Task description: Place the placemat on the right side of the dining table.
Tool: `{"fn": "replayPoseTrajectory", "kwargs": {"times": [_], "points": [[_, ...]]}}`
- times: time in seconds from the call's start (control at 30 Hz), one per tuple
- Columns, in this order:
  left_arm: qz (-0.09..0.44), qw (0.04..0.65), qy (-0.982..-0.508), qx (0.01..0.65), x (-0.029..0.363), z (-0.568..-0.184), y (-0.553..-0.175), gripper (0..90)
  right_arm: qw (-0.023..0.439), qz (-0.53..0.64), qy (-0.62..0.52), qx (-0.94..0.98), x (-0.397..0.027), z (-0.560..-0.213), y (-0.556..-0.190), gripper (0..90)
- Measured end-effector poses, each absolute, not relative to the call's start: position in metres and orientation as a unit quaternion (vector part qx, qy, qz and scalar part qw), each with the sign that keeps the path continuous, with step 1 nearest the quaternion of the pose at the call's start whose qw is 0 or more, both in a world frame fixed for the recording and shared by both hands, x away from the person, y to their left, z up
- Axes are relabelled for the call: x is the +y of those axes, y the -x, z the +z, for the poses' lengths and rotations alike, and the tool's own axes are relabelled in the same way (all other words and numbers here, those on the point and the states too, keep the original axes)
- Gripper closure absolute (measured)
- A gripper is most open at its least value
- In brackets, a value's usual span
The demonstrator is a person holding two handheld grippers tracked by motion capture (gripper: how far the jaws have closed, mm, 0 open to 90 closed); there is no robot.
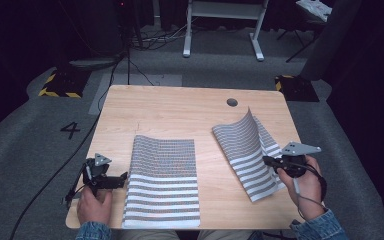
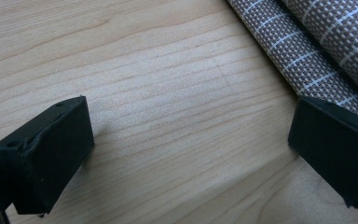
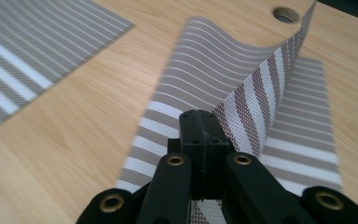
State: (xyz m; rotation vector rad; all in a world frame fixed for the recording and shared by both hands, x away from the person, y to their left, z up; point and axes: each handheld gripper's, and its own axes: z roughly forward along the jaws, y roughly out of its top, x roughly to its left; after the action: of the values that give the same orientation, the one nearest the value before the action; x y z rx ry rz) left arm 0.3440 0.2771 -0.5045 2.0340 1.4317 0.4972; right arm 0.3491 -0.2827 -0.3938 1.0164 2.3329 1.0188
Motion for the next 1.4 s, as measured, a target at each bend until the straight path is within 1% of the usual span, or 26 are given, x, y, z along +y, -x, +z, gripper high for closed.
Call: {"fn": "replayPoseTrajectory", "kwargs": {"times": [0.07,0.1,0.17,0.47,0.53,0.6,0.77,0.8,0.83,0.87,0.9,0.93,1.03,1.07,1.1,1.13,1.17,1.2,1.27,1.4], "points": [[0.187,0.298,-0.765,0.539,0.277,-0.505,-0.344,0.1,0.191,0.374,-0.342,0.841,-0.269,-0.391,-0.344,90.0],[0.187,0.298,-0.765,0.539,0.277,-0.505,-0.344,0.1,0.191,0.374,-0.342,0.841,-0.269,-0.391,-0.344,90.0],[0.187,0.298,-0.765,0.539,0.277,-0.505,-0.344,0.1,0.176,0.384,-0.315,0.85,-0.248,-0.389,-0.337,90.0],[0.187,0.298,-0.765,0.539,0.277,-0.505,-0.344,0.1,0.118,0.403,-0.248,0.873,-0.196,-0.397,-0.315,90.0],[0.187,0.298,-0.765,0.539,0.277,-0.505,-0.344,0.1,0.111,0.404,-0.24,0.876,-0.191,-0.399,-0.313,90.0],[0.187,0.298,-0.765,0.539,0.277,-0.505,-0.344,0.1,0.086,0.404,-0.226,0.882,-0.178,-0.405,-0.306,90.0],[0.187,0.298,-0.765,0.539,0.277,-0.505,-0.344,0.1,0.07,0.401,-0.21,0.889,-0.167,-0.413,-0.299,90.0],[0.187,0.298,-0.765,0.539,0.277,-0.505,-0.344,0.1,0.042,0.405,-0.21,0.889,-0.165,-0.417,-0.296,86.4],[0.187,0.298,-0.765,0.539,0.277,-0.505,-0.344,0.1,0.027,0.405,-0.213,0.889,-0.165,-0.419,-0.295,74.0],[0.187,0.298,-0.766,0.539,0.277,-0.505,-0.344,0.1,0.014,0.414,-0.216,0.884,-0.163,-0.421,-0.294,59.7],[0.187,0.298,-0.765,0.539,0.277,-0.505,-0.344,0.1,0.016,0.423,-0.214,0.88,-0.162,-0.422,-0.293,48.6],[0.187,0.298,-0.766,0.539,0.277,-0.505,-0.344,0.1,0.023,0.433,-0.21,0.876,-0.162,-0.422,-0.292,43.0],[0.187,0.298,-0.766,0.539,0.277,-0.505,-0.344,0.1,0.042,0.444,-0.214,0.869,-0.169,-0.415,-0.293,38.5],[0.187,0.298,-0.766,0.539,0.277,-0.505,-0.344,0.1,0.053,0.445,-0.223,0.866,-0.173,-0.413,-0.295,37.6],[0.187,0.298,-0.766,0.539,0.277,-0.505,-0.344,0.1,0.053,0.445,-0.223,0.866,-0.173,-0.413,-0.295,37.6],[0.187,0.298,-0.766,0.539,0.277,-0.505,-0.344,0.1,0.079,0.442,-0.248,0.858,-0.185,-0.41,-0.301,36.7],[0.187,0.298,-0.765,0.539,0.277,-0.505,-0.344,0.1,0.079,0.442,-0.248,0.858,-0.185,-0.41,-0.301,36.7],[0.187,0.298,-0.766,0.539,0.277,-0.505,-0.344,0.1,0.101,0.437,-0.284,0.847,-0.201,-0.409,-0.308,35.4],[0.187,0.298,-0.765,0.539,0.277,-0.505,-0.344,0.1,0.123,0.427,-0.313,0.839,-0.216,-0.409,-0.314,34.9],[0.187,0.298,-0.766,0.539,0.277,-0.505,-0.344,0.1,0.162,0.404,-0.369,0.821,-0.249,-0.413,-0.326,30.2]]}}
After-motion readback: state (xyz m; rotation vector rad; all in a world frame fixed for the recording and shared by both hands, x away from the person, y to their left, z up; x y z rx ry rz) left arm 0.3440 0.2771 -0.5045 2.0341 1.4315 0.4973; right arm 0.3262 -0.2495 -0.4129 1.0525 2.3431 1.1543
